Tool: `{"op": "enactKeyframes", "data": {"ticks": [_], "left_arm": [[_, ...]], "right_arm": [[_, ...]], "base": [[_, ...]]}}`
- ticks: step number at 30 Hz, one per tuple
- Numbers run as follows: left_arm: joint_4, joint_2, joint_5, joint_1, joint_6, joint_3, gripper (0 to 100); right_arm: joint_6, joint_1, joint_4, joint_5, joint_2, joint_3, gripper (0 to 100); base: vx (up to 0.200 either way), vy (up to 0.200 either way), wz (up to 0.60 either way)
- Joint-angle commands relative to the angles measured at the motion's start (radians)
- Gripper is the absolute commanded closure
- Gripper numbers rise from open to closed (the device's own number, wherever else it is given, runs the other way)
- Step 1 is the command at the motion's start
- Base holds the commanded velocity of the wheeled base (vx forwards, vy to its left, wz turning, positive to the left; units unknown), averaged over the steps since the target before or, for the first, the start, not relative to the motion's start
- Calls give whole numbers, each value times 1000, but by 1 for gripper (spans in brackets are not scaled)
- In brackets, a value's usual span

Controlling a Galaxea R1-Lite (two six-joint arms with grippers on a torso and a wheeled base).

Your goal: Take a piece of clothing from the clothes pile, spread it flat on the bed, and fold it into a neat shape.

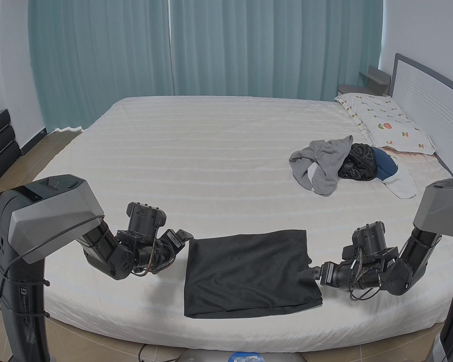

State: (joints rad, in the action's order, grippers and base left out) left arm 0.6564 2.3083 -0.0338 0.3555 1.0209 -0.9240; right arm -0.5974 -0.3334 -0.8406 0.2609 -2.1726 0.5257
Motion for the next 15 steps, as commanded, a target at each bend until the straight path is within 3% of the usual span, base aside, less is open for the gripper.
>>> {"op": "enactKeyframes", "data": {"ticks": [1, 2, 15], "left_arm": [[0, -3, 0, -1, 1, -1, 0], [0, -3, 0, -1, 1, -1, 0], [0, -1, 0, -1, 1, -1, 0]], "right_arm": [[4, -16, 0, -2, -15, -3, 0], [4, -16, 2, -2, -12, -9, 100], [80, -6, 2, -15, 30, -73, 100]], "base": [[0, 0, 0], [0, 0, 0], [0, 0, 0]]}}
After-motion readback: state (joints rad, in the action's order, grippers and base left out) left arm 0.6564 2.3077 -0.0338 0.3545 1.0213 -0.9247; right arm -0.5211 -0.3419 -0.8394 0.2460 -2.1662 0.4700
